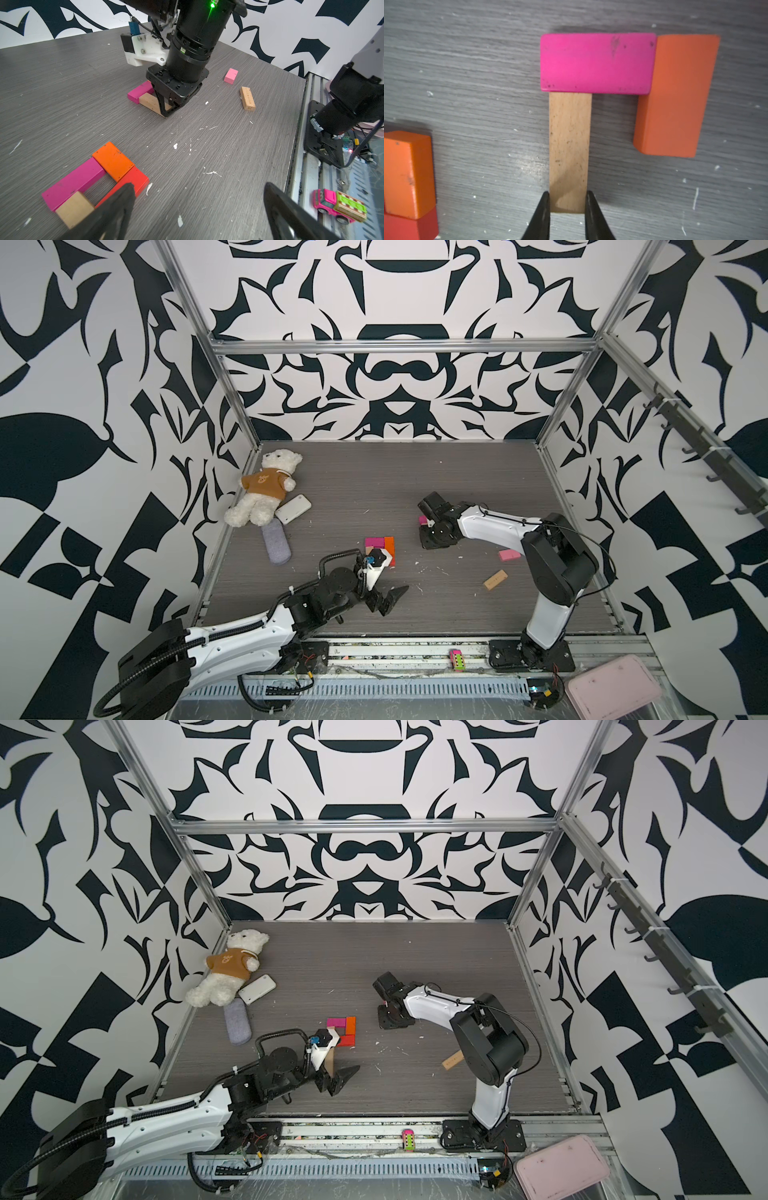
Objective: Assemble the letter p with building blocks
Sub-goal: Assemble the building block at the center of the board.
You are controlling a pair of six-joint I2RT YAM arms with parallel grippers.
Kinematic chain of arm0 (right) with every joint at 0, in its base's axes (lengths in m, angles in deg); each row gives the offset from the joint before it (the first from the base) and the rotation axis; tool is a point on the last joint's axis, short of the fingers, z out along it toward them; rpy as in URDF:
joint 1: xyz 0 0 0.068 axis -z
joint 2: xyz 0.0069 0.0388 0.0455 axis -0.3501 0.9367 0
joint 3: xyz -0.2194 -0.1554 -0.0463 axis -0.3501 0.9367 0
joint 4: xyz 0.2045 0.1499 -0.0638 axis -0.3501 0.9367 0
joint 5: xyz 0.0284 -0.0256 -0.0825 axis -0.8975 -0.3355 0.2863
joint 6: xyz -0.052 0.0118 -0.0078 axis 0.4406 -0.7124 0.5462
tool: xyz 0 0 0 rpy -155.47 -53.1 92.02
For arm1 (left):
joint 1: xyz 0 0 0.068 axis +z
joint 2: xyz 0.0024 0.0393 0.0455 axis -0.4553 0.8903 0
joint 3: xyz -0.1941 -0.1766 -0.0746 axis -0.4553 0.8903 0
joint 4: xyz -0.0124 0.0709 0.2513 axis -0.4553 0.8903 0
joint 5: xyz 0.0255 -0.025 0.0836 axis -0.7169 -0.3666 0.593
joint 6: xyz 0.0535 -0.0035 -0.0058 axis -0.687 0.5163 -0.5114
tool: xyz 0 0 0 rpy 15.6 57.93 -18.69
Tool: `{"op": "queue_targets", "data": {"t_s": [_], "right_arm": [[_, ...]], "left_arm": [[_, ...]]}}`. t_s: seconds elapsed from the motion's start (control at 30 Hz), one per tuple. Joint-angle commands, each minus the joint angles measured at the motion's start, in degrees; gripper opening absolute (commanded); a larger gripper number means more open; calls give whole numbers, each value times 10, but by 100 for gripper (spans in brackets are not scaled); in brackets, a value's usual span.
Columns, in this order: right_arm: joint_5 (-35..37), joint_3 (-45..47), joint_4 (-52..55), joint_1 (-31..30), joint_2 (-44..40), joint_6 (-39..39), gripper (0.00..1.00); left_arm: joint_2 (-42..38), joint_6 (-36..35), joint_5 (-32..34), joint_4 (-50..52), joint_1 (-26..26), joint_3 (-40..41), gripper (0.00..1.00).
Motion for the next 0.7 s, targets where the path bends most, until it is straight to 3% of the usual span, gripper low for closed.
{"op": "queue_targets", "data": {"t_s": [0.0,0.67], "right_arm": [[-6,-9,12,1,14,9,0],[-4,-14,17,1,23,10,0]], "left_arm": [[1,-3,-3,2,-1,-16,99],[-1,-2,-4,6,-1,-16,99]]}}
